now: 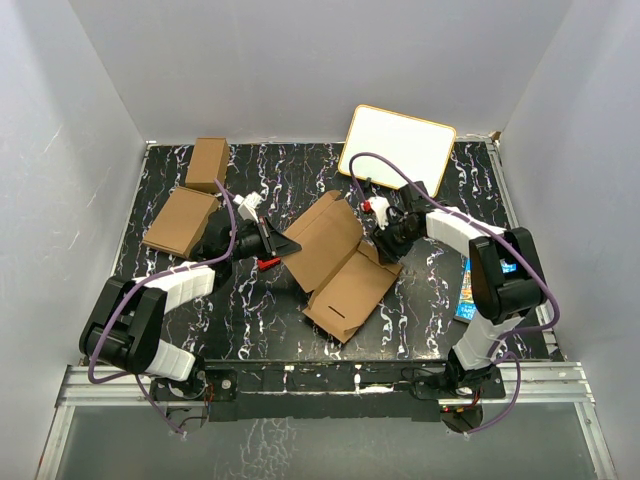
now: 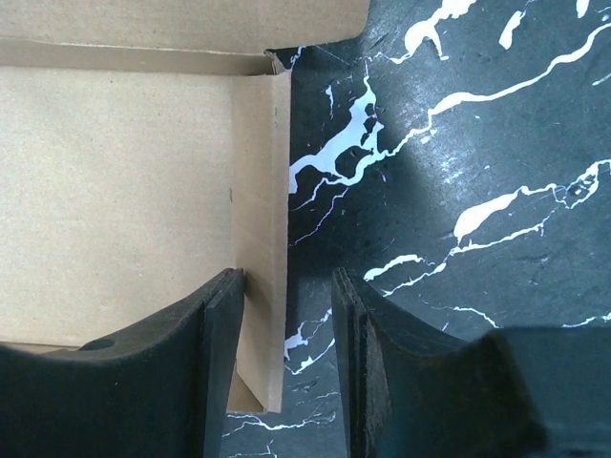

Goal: Fold the paper box

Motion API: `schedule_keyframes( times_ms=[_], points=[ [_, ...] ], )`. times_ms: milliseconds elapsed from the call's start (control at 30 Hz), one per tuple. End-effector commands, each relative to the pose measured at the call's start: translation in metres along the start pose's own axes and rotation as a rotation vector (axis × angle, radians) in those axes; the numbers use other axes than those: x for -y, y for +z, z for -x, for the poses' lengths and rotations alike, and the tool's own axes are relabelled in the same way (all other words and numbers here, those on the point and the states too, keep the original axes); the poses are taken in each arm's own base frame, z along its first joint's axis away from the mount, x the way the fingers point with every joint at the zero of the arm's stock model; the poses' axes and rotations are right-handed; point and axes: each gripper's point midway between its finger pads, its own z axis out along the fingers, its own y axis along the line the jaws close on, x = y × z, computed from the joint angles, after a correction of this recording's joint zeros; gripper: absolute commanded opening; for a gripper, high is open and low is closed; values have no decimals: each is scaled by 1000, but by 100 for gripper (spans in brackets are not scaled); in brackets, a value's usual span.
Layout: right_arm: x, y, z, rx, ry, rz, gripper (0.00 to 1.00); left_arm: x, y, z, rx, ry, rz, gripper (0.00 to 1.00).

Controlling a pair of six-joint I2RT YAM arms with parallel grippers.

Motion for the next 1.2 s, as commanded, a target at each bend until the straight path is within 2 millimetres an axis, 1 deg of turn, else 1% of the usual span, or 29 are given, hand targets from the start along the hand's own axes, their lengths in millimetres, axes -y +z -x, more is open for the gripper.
schedule_keyframes(
  times_ms=[0, 133, 167, 200, 267, 333, 433, 533, 567, 633, 667, 733, 867, 1067, 1100, 1167],
  points=[
    [5, 12, 9, 30, -27, 2, 45, 16, -1, 9, 11, 51, -59, 0],
    [7, 19, 6, 16, -32, -17, 41, 16, -1, 8, 6, 54, -62, 0],
    [8, 20, 5, 12, -32, -25, 38, 16, -1, 8, 5, 55, -61, 0],
    [9, 20, 3, 6, -31, -38, 25, 15, -1, 8, 6, 57, -60, 0],
    [14, 20, 1, -6, -23, -70, 10, 14, -1, 8, 4, 61, -54, 0],
    [19, 17, 0, -17, -21, -109, 8, 14, -1, 8, 3, 69, -46, 0],
    [24, 15, -5, -37, -26, -161, 8, 14, -2, 9, 2, 79, -39, 0],
    [18, 16, -6, -40, -28, -132, 9, 15, -2, 12, 4, 87, -36, 0],
    [15, 16, -4, -35, -28, -116, 13, 15, -2, 11, 1, 88, -36, 0],
    [12, 16, -1, -24, -24, -99, 26, 15, -2, 12, 2, 90, -36, 0],
    [11, 16, 0, -20, -23, -91, 30, 15, -1, 12, 2, 92, -36, 0],
    [9, 7, 13, 22, -31, -91, 35, 16, -1, 13, -1, 94, -37, 0],
    [7, 8, 23, 53, -26, -69, 38, 16, 0, 12, -9, 94, -39, 0],
    [9, 7, 39, 94, -26, -63, 39, 16, 1, 13, -13, 96, -43, 0],
    [10, 14, 35, 79, -17, -56, 39, 17, 1, 13, -14, 96, -44, 0],
    [12, 18, 36, 76, -17, -63, 39, 17, 1, 13, -17, 96, -44, 0]
  ],
)
